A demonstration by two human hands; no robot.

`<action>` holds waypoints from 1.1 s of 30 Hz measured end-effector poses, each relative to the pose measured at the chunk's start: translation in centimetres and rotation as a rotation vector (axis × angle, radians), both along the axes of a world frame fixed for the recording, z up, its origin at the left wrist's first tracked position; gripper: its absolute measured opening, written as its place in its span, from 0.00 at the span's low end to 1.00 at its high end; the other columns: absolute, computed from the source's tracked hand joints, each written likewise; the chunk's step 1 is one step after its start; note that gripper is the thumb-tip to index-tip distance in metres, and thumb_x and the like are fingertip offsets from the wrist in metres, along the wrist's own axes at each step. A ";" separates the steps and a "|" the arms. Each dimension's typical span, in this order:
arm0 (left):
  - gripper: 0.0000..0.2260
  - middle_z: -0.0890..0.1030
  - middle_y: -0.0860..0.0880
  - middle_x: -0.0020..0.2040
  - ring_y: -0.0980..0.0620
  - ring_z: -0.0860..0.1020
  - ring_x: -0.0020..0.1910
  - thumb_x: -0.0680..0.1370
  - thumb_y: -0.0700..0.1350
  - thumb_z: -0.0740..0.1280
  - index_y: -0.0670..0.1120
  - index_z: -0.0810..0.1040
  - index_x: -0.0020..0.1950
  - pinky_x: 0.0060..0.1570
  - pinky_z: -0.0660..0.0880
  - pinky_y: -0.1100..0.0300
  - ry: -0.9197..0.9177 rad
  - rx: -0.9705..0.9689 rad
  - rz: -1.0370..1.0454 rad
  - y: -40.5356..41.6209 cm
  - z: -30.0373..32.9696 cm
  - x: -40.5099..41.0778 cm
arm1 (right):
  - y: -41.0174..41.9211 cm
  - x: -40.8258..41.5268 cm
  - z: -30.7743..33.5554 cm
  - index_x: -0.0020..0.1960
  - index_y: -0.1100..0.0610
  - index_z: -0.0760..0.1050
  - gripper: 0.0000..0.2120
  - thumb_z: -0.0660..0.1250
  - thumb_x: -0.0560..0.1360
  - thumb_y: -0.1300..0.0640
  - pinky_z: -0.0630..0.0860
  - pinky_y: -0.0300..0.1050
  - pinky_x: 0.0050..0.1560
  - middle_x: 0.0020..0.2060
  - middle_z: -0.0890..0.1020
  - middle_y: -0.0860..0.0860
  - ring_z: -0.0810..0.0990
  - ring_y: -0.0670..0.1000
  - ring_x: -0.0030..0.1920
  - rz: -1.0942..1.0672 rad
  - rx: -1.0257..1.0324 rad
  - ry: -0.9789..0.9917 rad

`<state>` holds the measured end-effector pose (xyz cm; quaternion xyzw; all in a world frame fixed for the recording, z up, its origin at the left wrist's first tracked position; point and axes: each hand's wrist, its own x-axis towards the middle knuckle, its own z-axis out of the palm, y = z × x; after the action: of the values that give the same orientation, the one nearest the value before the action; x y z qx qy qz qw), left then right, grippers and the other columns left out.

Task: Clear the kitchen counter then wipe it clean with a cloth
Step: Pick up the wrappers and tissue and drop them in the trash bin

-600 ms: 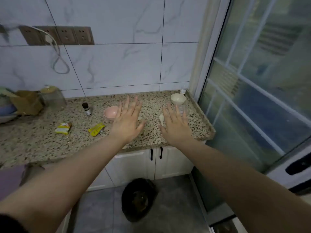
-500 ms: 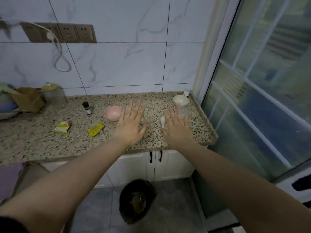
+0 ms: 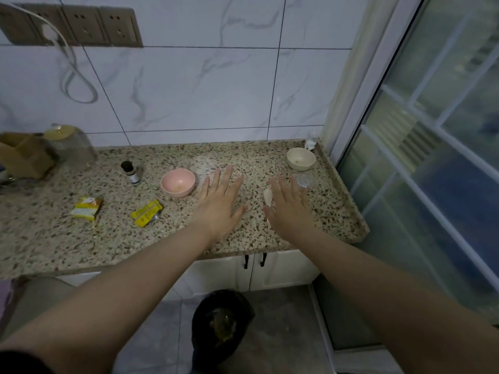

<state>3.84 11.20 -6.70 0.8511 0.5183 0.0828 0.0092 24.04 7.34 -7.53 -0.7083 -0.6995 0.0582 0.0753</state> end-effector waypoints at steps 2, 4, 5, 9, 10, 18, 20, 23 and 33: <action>0.32 0.37 0.49 0.81 0.44 0.39 0.80 0.80 0.64 0.45 0.53 0.45 0.81 0.78 0.40 0.45 0.018 0.005 -0.030 1.8 -0.4 -0.5 | 1.0 -0.4 0.0 0.80 0.51 0.37 0.34 0.50 0.83 0.42 0.35 0.60 0.77 0.80 0.40 0.51 0.33 0.57 0.78 -0.034 -0.024 0.020; 0.32 0.37 0.48 0.81 0.43 0.40 0.80 0.80 0.64 0.44 0.52 0.46 0.81 0.78 0.41 0.45 0.037 0.015 -0.062 3.4 -0.3 -1.0 | 2.0 -0.9 0.3 0.80 0.52 0.38 0.33 0.49 0.83 0.42 0.36 0.60 0.77 0.80 0.41 0.51 0.34 0.57 0.79 -0.073 -0.035 0.028; 0.32 0.37 0.47 0.81 0.42 0.40 0.80 0.80 0.64 0.44 0.52 0.45 0.81 0.78 0.41 0.44 0.043 0.023 -0.090 4.5 -0.1 -1.3 | 2.6 -1.3 0.6 0.81 0.52 0.38 0.33 0.48 0.83 0.42 0.36 0.60 0.78 0.80 0.42 0.52 0.35 0.58 0.79 -0.102 -0.028 0.025; 0.31 0.39 0.46 0.81 0.42 0.42 0.80 0.81 0.62 0.50 0.51 0.49 0.81 0.78 0.45 0.42 0.016 0.037 -0.160 7.4 0.6 -1.9 | 3.9 -2.5 1.6 0.81 0.53 0.39 0.33 0.48 0.83 0.41 0.37 0.59 0.78 0.81 0.44 0.51 0.37 0.58 0.79 -0.161 -0.015 0.007; 0.31 0.40 0.46 0.81 0.42 0.43 0.80 0.81 0.62 0.50 0.51 0.49 0.81 0.78 0.45 0.42 0.007 0.043 -0.177 8.0 0.8 -1.9 | 4.2 -2.7 1.8 0.81 0.52 0.39 0.33 0.48 0.83 0.41 0.36 0.58 0.78 0.81 0.44 0.51 0.37 0.57 0.79 -0.169 -0.016 -0.002; 0.31 0.38 0.48 0.81 0.43 0.39 0.80 0.82 0.61 0.53 0.53 0.49 0.81 0.78 0.41 0.43 -0.059 -0.012 -0.280 10.8 0.0 -1.3 | 5.1 -2.6 1.5 0.80 0.51 0.37 0.33 0.49 0.83 0.42 0.36 0.57 0.78 0.80 0.41 0.50 0.34 0.55 0.79 -0.233 -0.072 -0.013; 0.31 0.38 0.48 0.81 0.44 0.39 0.80 0.81 0.61 0.52 0.53 0.48 0.81 0.78 0.42 0.43 -0.054 -0.013 -0.294 11.4 -0.3 -1.2 | 5.6 -2.2 1.3 0.80 0.51 0.36 0.34 0.49 0.83 0.42 0.35 0.57 0.78 0.80 0.41 0.50 0.33 0.55 0.79 -0.248 -0.079 -0.010; 0.31 0.38 0.49 0.81 0.44 0.38 0.80 0.82 0.62 0.52 0.54 0.46 0.81 0.78 0.42 0.43 -0.041 -0.042 -0.293 12.3 -0.4 -0.8 | 6.3 -1.5 1.0 0.80 0.51 0.36 0.34 0.50 0.83 0.42 0.35 0.57 0.78 0.80 0.40 0.50 0.33 0.55 0.78 -0.248 -0.099 -0.017; 0.32 0.38 0.47 0.81 0.43 0.39 0.80 0.82 0.62 0.49 0.52 0.44 0.82 0.78 0.40 0.44 0.043 -0.056 -0.250 15.2 -2.5 2.9 | 10.8 2.7 -1.8 0.81 0.53 0.39 0.34 0.51 0.83 0.43 0.36 0.57 0.77 0.80 0.43 0.50 0.36 0.57 0.79 -0.179 -0.138 -0.043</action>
<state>6.70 26.35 -9.19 0.9101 0.4104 0.0484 0.0322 26.74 18.10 -9.31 -0.7725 -0.6292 0.0839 0.0165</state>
